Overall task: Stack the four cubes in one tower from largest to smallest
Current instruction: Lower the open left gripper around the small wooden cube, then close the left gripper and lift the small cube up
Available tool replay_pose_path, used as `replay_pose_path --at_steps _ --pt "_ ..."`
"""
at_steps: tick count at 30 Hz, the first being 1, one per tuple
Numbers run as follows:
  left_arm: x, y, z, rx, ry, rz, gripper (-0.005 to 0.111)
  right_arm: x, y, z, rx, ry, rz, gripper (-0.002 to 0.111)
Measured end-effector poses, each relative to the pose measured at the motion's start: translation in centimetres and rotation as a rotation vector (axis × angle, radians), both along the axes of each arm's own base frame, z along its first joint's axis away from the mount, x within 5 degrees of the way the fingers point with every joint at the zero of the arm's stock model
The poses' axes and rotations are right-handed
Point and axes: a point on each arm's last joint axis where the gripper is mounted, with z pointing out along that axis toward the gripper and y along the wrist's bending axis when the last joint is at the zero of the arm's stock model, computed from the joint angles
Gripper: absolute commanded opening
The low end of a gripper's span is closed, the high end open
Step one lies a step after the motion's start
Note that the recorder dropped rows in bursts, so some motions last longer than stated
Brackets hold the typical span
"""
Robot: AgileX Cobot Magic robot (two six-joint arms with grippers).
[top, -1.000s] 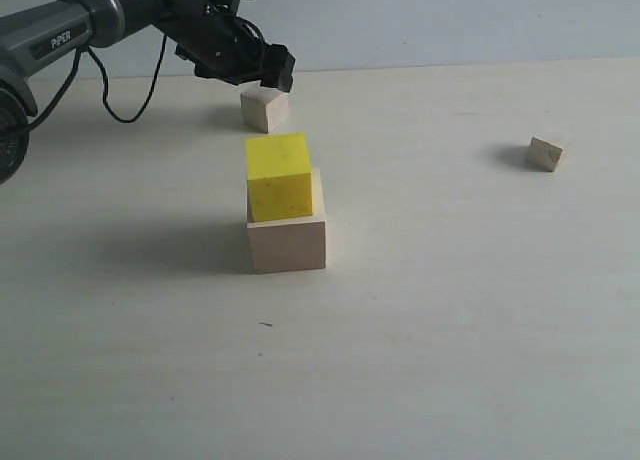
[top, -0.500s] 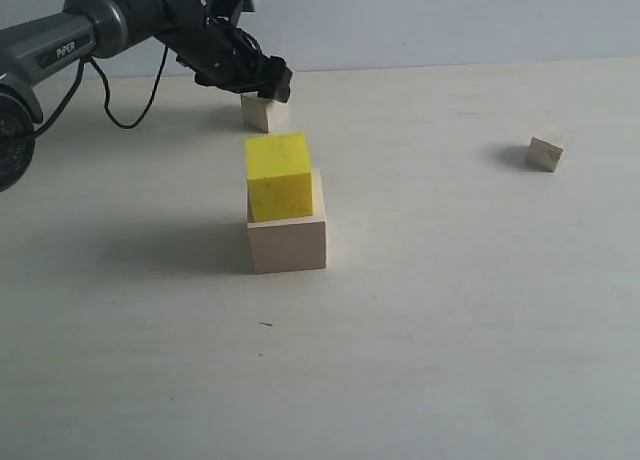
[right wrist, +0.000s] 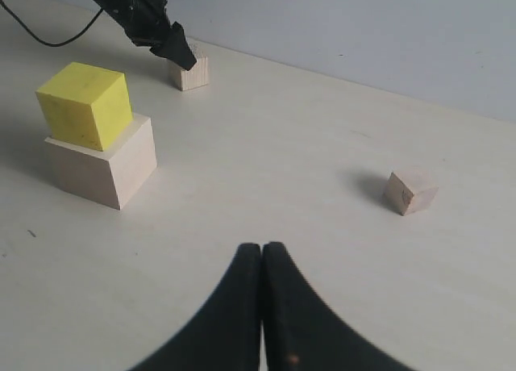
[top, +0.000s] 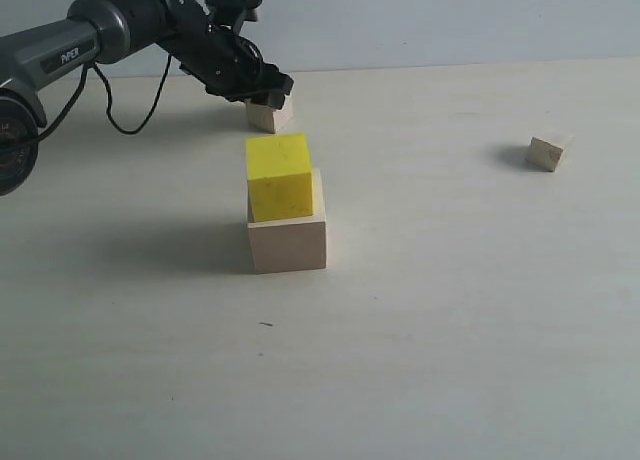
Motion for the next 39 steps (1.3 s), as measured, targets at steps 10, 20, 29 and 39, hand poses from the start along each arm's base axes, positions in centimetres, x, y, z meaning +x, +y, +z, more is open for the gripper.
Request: replay_pose_path --at_steps 10,20,29,39 --pt "-0.2 0.1 1.5 0.012 -0.010 -0.011 0.000 0.0 0.0 0.0 0.000 0.000 0.000 0.000" --pt "-1.2 0.5 7.9 -0.025 -0.037 0.037 0.000 0.0 0.0 0.0 0.000 0.000 0.000 0.000" --pt "-3.3 1.5 13.2 -0.032 0.028 0.127 0.000 0.0 0.0 0.0 0.000 0.000 0.000 0.000" --pt "-6.4 3.1 20.4 0.014 -0.011 0.330 0.000 0.0 0.0 0.0 0.000 0.000 0.000 0.000"
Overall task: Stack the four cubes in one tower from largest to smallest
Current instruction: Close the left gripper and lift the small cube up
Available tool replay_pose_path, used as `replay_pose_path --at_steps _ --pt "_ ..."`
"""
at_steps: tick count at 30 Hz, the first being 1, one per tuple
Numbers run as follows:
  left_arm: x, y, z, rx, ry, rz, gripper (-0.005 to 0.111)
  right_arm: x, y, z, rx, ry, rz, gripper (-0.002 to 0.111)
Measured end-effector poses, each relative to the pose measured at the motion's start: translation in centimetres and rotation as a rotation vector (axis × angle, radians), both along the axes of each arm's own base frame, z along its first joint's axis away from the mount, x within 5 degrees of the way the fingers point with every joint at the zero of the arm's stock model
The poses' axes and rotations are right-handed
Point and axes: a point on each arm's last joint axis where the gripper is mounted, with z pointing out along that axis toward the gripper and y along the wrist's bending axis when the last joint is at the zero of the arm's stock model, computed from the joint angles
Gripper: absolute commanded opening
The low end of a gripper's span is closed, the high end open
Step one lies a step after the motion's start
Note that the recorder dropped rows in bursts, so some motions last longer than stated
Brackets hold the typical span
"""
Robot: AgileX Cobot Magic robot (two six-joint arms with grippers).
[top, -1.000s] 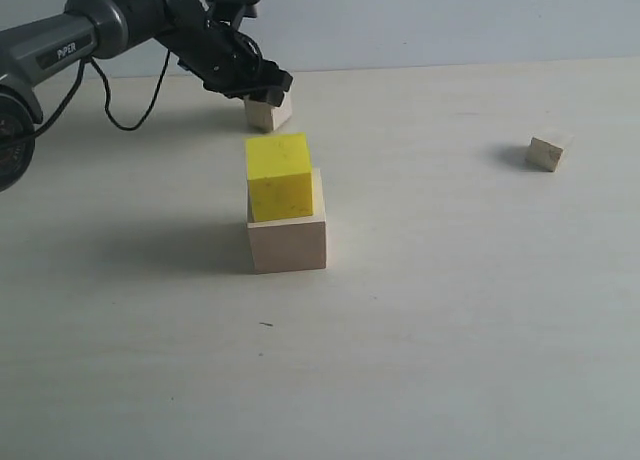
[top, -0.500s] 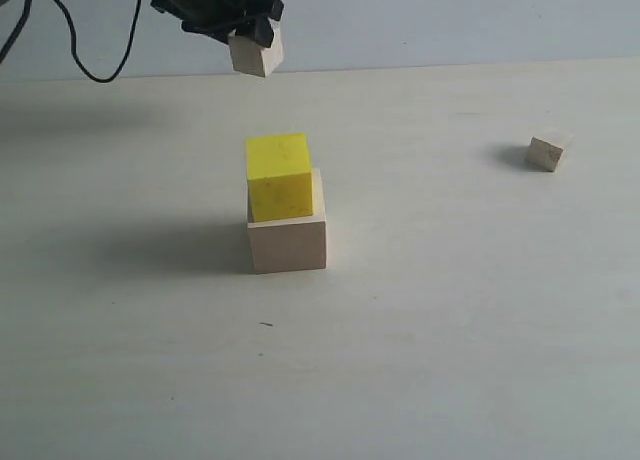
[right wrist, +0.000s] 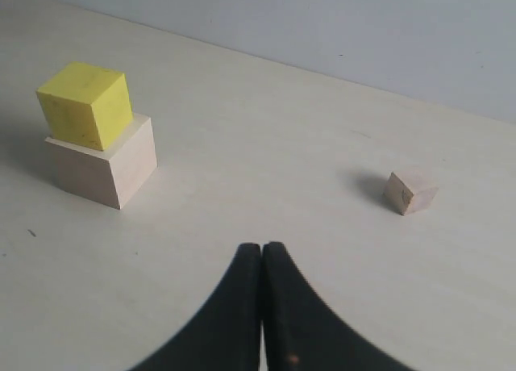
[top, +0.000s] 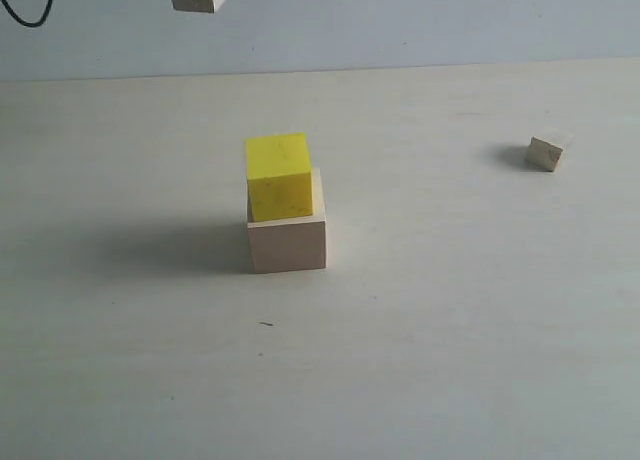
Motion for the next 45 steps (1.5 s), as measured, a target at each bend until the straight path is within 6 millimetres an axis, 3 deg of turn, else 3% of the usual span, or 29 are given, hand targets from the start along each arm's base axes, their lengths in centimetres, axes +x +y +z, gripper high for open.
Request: replay_pose_path --at_steps 5,14,33,42,45 --pt "-2.3 -0.9 2.9 0.012 -0.020 0.044 0.000 0.0 0.0 0.0 0.000 0.000 0.000 0.000" --pt "-5.5 -3.1 5.9 0.007 -0.061 0.091 0.000 0.0 0.0 0.0 0.000 0.000 0.000 0.000" --pt "-9.2 -5.2 9.5 -0.091 -0.116 0.122 0.000 0.0 0.0 0.0 0.000 0.000 0.000 0.000" --pt "-11.1 -7.5 9.9 -0.095 -0.136 0.100 0.000 0.0 0.0 0.0 0.000 0.000 0.000 0.000" --pt "-12.3 -8.2 9.2 -0.048 -0.129 0.114 0.000 0.0 0.0 0.0 0.000 0.000 0.000 0.000"
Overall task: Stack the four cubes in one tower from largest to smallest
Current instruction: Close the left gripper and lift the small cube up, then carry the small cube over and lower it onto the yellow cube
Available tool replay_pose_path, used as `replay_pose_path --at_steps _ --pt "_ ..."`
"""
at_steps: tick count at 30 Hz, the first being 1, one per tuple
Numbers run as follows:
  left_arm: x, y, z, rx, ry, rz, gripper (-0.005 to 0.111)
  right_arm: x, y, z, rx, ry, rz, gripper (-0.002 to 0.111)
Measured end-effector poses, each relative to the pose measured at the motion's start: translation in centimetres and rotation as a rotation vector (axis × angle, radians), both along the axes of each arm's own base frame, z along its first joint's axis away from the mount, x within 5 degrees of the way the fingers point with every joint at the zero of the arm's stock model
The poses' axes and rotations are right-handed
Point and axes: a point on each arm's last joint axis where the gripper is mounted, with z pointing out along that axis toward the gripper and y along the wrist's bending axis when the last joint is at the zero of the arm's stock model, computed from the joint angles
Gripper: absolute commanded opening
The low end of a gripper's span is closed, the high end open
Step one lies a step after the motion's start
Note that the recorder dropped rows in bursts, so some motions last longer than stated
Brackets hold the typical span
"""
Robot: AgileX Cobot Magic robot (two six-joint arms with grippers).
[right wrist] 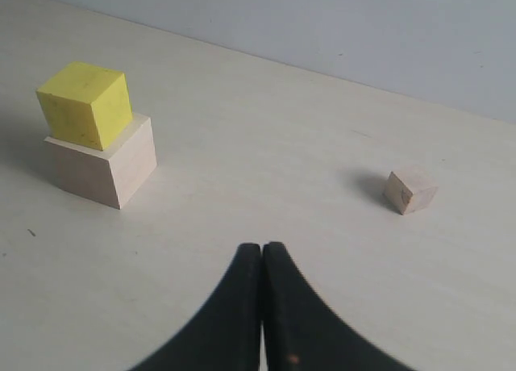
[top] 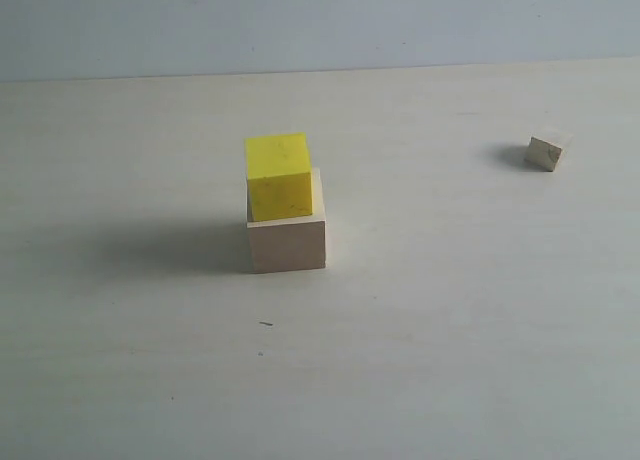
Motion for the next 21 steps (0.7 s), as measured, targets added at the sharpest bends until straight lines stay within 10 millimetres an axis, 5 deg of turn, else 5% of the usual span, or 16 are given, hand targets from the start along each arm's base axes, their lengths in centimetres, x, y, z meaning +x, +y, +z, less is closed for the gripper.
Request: replay_pose_path --at_steps 11,21 --pt "-5.4 2.7 -3.4 0.067 0.130 0.047 0.000 0.0 0.0 0.0 0.000 0.000 0.000 0.000" --pt "-7.2 3.5 -7.4 -0.010 0.161 0.018 0.000 0.0 0.0 0.0 0.000 0.000 0.000 0.000"
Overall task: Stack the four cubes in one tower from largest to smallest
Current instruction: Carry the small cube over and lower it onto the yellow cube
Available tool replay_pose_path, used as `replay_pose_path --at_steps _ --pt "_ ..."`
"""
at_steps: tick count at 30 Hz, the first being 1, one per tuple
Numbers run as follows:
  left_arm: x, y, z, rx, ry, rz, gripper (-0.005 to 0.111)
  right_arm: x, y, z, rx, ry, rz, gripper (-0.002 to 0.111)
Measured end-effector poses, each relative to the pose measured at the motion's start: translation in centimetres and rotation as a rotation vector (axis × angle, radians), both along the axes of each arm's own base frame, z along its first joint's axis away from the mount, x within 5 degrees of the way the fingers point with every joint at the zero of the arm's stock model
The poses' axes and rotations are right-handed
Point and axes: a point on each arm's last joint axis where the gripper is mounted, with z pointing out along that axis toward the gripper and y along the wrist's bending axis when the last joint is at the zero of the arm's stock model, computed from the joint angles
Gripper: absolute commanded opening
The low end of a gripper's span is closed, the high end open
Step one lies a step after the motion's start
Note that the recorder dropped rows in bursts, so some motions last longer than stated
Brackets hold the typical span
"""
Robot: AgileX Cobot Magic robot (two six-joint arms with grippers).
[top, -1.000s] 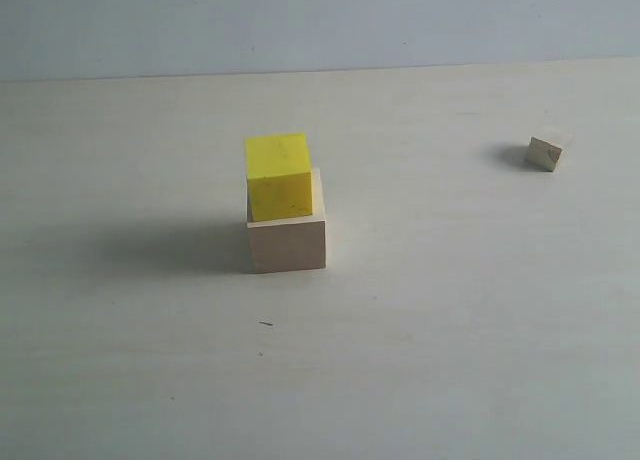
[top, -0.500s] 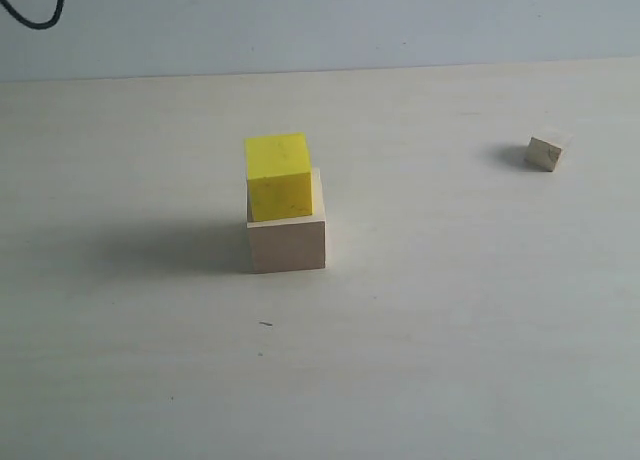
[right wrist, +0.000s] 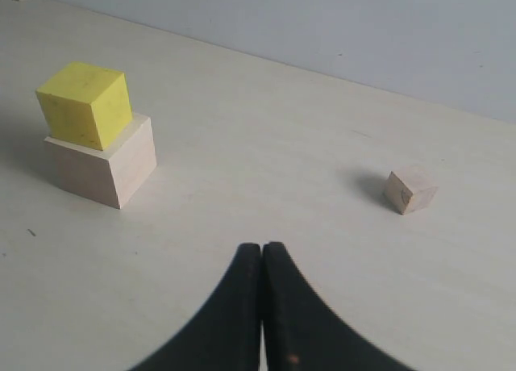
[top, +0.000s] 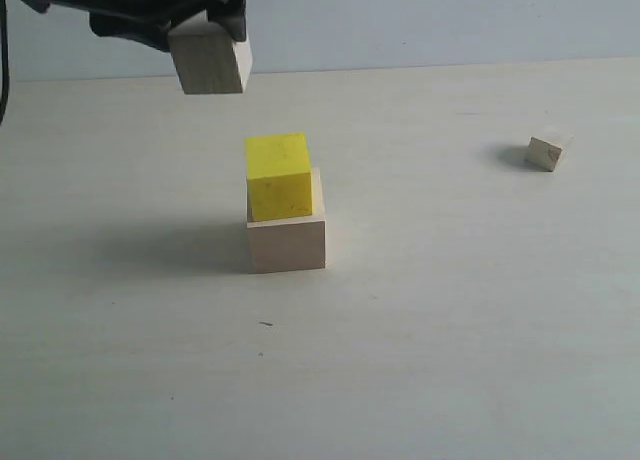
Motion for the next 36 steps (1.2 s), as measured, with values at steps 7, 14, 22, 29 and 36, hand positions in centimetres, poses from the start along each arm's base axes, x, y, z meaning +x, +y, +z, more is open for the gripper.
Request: replay_pose_path --at_steps 7,14,22,29,36 --pt "0.0 -0.8 -2.0 -0.055 0.000 -0.029 0.000 0.0 0.0 0.0 0.000 0.000 0.000 0.000" --pt "0.3 -2.0 -3.4 -0.067 0.012 -0.029 0.000 0.0 0.0 0.0 0.001 0.001 0.000 0.000" --pt "0.4 -3.0 -4.7 -0.069 0.032 0.031 0.000 0.0 0.0 0.0 0.002 0.001 0.001 0.000" --pt "-0.3 -3.7 -4.8 -0.094 0.045 0.066 0.000 0.0 0.0 0.0 0.007 0.002 0.000 0.000" --pt "0.0 -3.9 -6.6 -0.053 0.098 0.135 0.000 0.0 0.0 0.0 0.019 0.007 -0.005 0.000"
